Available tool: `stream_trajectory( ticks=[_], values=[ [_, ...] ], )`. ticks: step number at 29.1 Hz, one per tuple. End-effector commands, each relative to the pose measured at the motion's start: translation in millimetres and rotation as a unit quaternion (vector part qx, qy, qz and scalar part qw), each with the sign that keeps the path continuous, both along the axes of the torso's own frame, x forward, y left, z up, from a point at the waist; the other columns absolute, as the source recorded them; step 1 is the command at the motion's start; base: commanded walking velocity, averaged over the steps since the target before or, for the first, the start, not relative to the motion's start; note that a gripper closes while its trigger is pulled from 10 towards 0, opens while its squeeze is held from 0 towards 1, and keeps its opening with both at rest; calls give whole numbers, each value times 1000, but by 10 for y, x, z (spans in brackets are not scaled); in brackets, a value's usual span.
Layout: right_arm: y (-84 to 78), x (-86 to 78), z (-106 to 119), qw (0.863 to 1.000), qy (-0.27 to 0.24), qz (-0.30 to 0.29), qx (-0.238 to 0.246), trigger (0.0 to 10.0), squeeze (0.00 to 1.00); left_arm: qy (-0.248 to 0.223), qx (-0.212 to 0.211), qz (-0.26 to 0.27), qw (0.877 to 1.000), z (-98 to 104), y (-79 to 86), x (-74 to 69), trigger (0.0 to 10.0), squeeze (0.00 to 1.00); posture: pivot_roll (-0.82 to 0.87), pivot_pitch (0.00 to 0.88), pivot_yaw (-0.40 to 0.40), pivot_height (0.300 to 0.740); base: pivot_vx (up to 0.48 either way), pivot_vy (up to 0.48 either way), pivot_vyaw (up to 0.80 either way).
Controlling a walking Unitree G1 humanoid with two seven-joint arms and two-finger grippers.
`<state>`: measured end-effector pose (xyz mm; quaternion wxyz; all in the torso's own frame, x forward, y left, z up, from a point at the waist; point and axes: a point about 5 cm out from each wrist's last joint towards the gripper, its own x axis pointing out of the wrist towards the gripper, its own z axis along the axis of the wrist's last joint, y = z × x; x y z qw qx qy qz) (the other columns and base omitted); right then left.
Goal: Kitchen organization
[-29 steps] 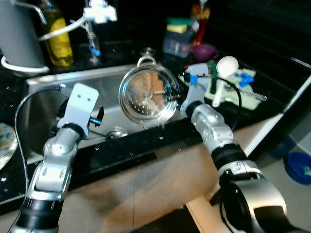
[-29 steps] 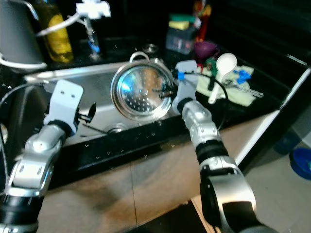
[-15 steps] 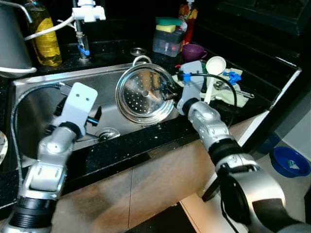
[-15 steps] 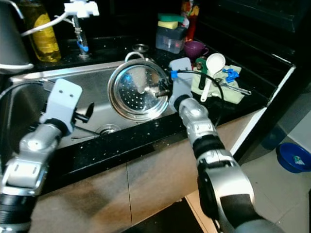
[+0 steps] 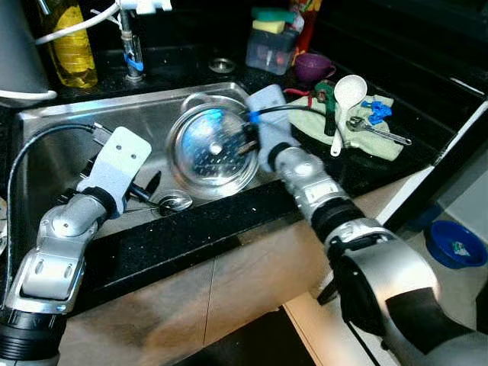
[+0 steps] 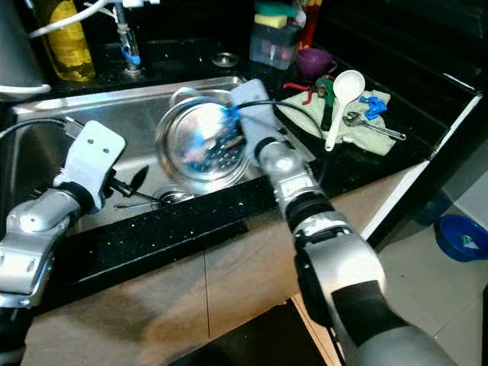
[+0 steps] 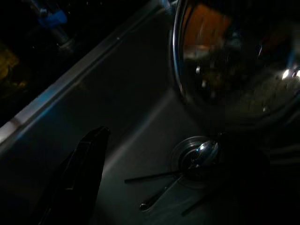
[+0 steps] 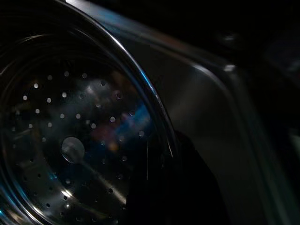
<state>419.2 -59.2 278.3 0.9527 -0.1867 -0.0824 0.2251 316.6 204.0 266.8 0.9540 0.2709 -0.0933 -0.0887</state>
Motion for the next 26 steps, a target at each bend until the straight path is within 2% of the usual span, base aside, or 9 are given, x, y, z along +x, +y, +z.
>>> stream_trajectory(
  ticks=[1, 6, 11, 17, 18, 19, 26],
  values=[
    [30, -2, -12, 1000, 3, 6, -18, 10000, 0, 3, -5, -17, 1000, 45, -19, -26, 10000, 0, 77, 220, -111, 740, 0, 0, 0],
    [158, -25, 17, 999, 0, 23, -35, 10000, 0, 1, -17, -32, 999, 94, -48, -31, 10000, 0, 84, 216, -109, 740, 0, 0, 0],
    [195, -32, -2, 998, 2, 29, -61, 10000, 0, 4, -16, -40, 999, 94, -57, -34, 10000, 0, 86, 210, -107, 740, 0, 0, 0],
    [193, -31, -26, 997, 10, 30, -65, 10000, 24, 6, -13, -45, 999, 96, -67, -25, 10000, 0, 86, 208, -102, 740, 0, 0, 0],
    [191, -31, -29, 997, 12, 29, -64, 10000, 259, 6, -13, -46, 999, 98, -70, -21, 10000, 0, 86, 206, -100, 740, 0, 0, 0],
    [189, -30, -31, 997, 13, 29, -63, 10000, 1000, 6, -12, -47, 999, 100, -72, -15, 10000, 0, 86, 202, -96, 740, 0, 0, 0],
    [187, -28, -24, 998, 11, 26, -65, 10000, 1000, 6, -9, -48, 999, 105, -77, 1, 10000, 0, 84, 193, -92, 740, 0, 0, 0]
  ],
)
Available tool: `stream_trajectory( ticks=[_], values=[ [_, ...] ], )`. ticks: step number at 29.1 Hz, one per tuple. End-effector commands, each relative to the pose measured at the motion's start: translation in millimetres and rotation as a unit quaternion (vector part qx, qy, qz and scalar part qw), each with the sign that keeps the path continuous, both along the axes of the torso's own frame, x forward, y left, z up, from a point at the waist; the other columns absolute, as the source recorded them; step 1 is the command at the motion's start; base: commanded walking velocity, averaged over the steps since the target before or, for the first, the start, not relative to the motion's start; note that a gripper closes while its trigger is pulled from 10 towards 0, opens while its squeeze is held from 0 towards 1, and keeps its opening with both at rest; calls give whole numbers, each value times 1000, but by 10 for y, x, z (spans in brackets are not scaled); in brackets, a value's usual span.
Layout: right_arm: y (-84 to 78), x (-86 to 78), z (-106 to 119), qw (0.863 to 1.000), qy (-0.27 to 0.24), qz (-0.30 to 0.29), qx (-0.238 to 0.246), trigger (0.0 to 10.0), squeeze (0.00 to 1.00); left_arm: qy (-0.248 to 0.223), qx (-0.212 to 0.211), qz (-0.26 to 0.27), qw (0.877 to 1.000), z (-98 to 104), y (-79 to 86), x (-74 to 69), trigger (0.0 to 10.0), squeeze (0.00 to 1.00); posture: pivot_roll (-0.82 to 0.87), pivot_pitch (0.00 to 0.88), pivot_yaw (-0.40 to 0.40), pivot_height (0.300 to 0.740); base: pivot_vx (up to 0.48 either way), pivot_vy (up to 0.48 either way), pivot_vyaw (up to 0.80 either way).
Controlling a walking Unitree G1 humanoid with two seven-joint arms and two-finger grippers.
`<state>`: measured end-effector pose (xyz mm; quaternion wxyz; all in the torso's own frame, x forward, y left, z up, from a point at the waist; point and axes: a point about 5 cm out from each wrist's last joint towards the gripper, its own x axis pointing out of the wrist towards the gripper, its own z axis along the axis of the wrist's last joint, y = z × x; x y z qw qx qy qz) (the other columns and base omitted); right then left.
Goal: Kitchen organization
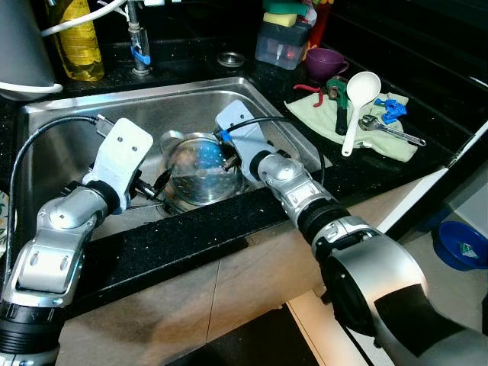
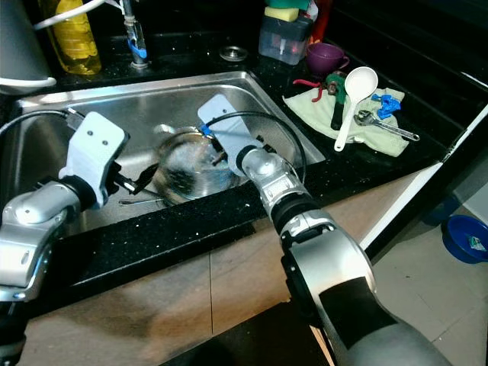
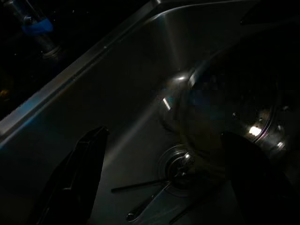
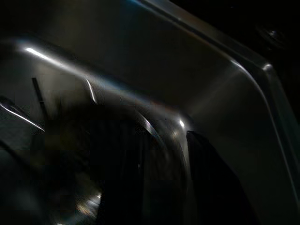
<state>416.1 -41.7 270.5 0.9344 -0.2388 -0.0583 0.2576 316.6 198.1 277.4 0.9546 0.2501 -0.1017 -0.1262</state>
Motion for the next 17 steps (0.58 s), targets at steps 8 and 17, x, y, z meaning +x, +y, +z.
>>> stream_trajectory(
  ticks=[8, 17],
  values=[
    [-55, 25, 262, 996, -16, -13, 84, 10000, 0, -15, -20, -13, 1000, 55, -48, 42, 10000, 0, 63, 170, -67, 740, 0, 0, 0],
    [-224, 29, 552, 959, -9, 18, 283, 10000, 0, -32, -108, -55, 992, 136, -168, 41, 10000, 0, 48, 163, -55, 740, 0, 0, 0]
  ],
)
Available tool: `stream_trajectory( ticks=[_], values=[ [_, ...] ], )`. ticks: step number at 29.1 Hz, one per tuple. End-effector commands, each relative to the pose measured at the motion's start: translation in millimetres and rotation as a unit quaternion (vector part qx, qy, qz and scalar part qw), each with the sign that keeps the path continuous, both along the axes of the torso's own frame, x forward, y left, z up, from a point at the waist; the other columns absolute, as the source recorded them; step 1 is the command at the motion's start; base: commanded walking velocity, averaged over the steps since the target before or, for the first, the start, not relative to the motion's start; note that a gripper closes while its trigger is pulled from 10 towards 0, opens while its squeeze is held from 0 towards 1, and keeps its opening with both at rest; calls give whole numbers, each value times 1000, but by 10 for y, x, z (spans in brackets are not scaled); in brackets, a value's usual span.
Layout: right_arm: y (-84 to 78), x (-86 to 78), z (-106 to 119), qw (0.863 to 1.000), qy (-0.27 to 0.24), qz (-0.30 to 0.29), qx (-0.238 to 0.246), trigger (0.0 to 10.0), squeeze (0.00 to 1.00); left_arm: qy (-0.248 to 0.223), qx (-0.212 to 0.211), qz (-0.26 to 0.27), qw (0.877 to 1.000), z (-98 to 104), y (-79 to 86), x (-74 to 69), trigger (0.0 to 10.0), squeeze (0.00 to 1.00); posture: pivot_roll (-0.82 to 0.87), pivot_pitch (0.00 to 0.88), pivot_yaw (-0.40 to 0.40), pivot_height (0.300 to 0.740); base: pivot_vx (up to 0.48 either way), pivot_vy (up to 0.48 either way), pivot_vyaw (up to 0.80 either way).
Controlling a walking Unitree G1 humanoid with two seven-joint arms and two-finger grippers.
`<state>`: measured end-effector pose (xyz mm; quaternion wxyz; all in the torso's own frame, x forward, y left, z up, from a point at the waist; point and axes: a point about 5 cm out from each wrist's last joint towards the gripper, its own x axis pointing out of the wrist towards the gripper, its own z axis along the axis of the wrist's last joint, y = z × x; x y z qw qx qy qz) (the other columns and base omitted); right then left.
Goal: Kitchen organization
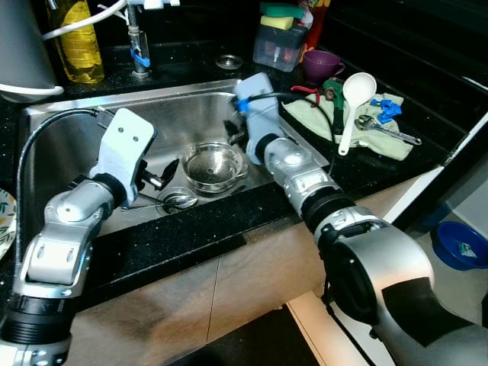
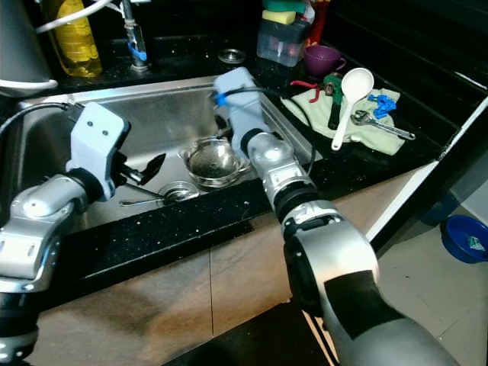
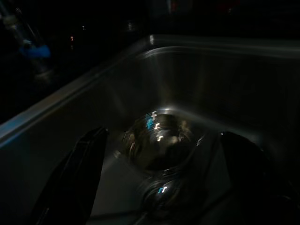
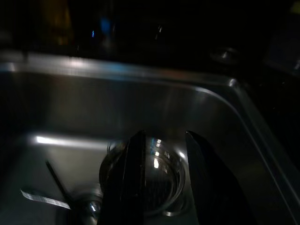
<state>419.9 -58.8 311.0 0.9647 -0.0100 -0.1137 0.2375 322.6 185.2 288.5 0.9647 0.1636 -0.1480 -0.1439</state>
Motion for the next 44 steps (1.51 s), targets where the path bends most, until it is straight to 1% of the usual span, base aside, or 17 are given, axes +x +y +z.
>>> stream_trajectory(
  ticks=[1, 2, 3, 4, 5, 6, 8, 9, 10, 11, 12, 15, 21, 25, 28, 34, 44],
  values=[
    [-53, -8, 148, 999, -17, 14, 48, 10000, 0, -6, -19, -19, 1000, 25, -39, -19, 10000, 0, 48, 163, -55, 740, 0, 0, 0],
    [-53, -8, 148, 999, -17, 14, 48, 10000, 0, -6, -19, -19, 1000, 25, -39, -19, 10000, 0, 48, 163, -55, 740, 0, 0, 0],
    [-102, -24, 190, 992, -14, 56, 112, 10000, 0, -7, -37, -71, 997, 41, -134, -82, 10000, 0, 44, 164, -50, 740, 0, 0, 0],
    [-176, -62, 185, 977, -14, 117, 179, 10000, 0, -7, -53, -127, 990, 56, -232, -161, 10000, 0, 32, 166, -41, 740, 0, 0, 0],
    [-176, -62, 185, 977, -14, 117, 179, 10000, 0, -7, -53, -127, 990, 56, -232, -161, 10000, 0, 32, 166, -41, 740, 0, 0, 0],
    [-231, -100, 179, 963, -20, 159, 218, 10000, 0, -8, -61, -165, 984, 66, -295, -218, 10000, 0, 32, 166, -41, 740, 0, 0, 0],
    [-231, -100, 179, 963, -20, 159, 218, 10000, 0, -8, -61, -165, 984, 66, -295, -218, 10000, 0, 32, 166, -41, 740, 0, 0, 0],
    [-279, -146, 135, 953, -24, 187, 238, 10000, 0, -7, -63, -182, 981, 65, -326, -242, 10000, 0, 27, 170, -40, 740, 0, 0, 0],
    [-279, -146, 135, 953, -24, 187, 238, 10000, 0, -7, -63, -182, 981, 65, -326, -242, 10000, 0, 27, 170, -40, 740, 0, 0, 0],
    [-317, -219, -56, 964, -25, 171, 203, 10000, 0, -2, -61, -151, 987, 18, -301, -187, 10000, 0, 16, 170, -36, 740, 0, 0, 0],
    [-317, -219, -56, 964, -25, 171, 203, 10000, 0, -2, -61, -151, 987, 18, -301, -187, 10000, 0, 16, 170, -36, 740, 0, 0, 0],
    [-282, -333, -270, 984, -43, 100, 143, 10000, 0, -1, -68, -68, 995, -28, -235, -71, 10000, 0, 14, 168, -32, 740, 0, 0, 0],
    [-295, -449, -293, 983, -63, 68, 158, 10000, 0, -17, -46, -12, 999, -35, -220, -34, 10000, 0, 10, 167, -30, 740, 0, 0, 0],
    [-440, -585, -244, 988, -101, -22, 118, 10000, 0, -13, -37, 53, 998, -78, -174, 1, 10000, 0, 3, 168, -24, 740, 0, 0, 0],
    [-442, -628, -257, 988, -106, -38, 106, 10000, 0, -7, -32, 71, 997, -110, -173, 11, 10000, 0, 2, 167, -23, 740, 0, 0, 0],
    [-427, -687, -370, 989, -89, -50, 107, 10000, 0, -12, -35, 67, 997, -110, -220, -5, 10000, 0, 3, 165, -24, 740, 0, 0, 0],
    [-374, -814, -465, 988, -66, -51, 132, 10000, 0, -10, -50, 69, 996, -110, -243, -13, 10000, 0, 6, 153, -21, 740, 0, 0, 0]
  ],
)
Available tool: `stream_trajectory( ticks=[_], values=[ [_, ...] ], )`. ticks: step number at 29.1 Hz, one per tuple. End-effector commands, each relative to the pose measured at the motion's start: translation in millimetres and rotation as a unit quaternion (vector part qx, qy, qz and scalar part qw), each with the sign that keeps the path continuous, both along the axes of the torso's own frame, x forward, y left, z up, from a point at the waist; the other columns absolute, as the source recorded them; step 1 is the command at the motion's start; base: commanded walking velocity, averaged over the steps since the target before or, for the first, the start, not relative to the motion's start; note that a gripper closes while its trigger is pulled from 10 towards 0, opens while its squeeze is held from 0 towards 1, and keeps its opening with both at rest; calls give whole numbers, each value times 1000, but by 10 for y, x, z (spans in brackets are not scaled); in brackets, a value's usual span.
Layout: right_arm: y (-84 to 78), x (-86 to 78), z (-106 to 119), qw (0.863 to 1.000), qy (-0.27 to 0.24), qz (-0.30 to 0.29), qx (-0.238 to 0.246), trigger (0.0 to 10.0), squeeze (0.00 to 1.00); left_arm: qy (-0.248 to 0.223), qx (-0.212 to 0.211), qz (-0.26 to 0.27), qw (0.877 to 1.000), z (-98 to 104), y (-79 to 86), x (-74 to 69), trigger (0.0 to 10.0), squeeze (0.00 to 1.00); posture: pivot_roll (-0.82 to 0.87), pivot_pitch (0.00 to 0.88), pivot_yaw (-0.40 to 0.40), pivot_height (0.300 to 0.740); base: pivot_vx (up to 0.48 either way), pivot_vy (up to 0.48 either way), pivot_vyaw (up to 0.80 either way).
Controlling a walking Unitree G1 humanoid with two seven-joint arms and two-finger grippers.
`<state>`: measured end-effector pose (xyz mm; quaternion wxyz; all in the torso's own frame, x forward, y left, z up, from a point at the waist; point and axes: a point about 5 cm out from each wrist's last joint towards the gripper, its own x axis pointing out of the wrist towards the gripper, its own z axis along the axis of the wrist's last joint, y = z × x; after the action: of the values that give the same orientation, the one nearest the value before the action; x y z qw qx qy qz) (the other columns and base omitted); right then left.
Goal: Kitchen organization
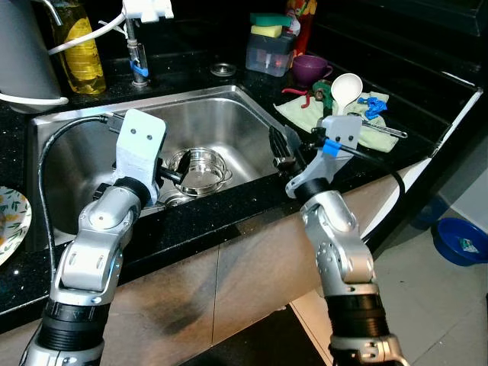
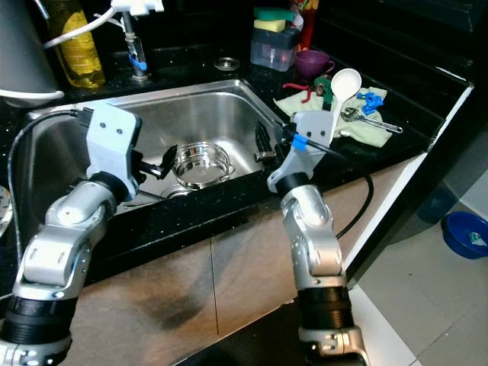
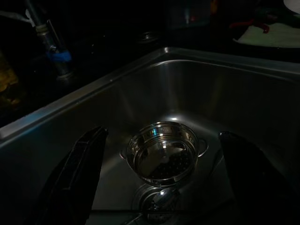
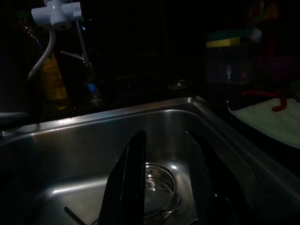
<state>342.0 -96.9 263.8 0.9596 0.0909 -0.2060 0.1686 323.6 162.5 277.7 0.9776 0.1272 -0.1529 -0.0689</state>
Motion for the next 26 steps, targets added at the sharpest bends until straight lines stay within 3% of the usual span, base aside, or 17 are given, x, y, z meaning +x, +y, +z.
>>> stream_trajectory(
  ticks=[1, 19, 26],
  values=[
    [8, -35, 7, 1000, -1, 2, 5, 10000, 0, 0, -1, 2, 1000, -2, -17, -23, 10000, 0, 6, 153, -21, 740, 0, 0, 0],
    [91, -115, -38, 1000, 16, 15, -8, 10000, 0, 9, -16, -17, 1000, -43, -105, -64, 10000, 0, -4, 132, -26, 740, 0, 0, 0],
    [103, -125, -64, 1000, 24, 18, -8, 10000, 0, 13, -16, -19, 1000, -57, -114, -72, 10000, 0, -7, 134, -28, 740, -347, 0, 0]
  ],
)
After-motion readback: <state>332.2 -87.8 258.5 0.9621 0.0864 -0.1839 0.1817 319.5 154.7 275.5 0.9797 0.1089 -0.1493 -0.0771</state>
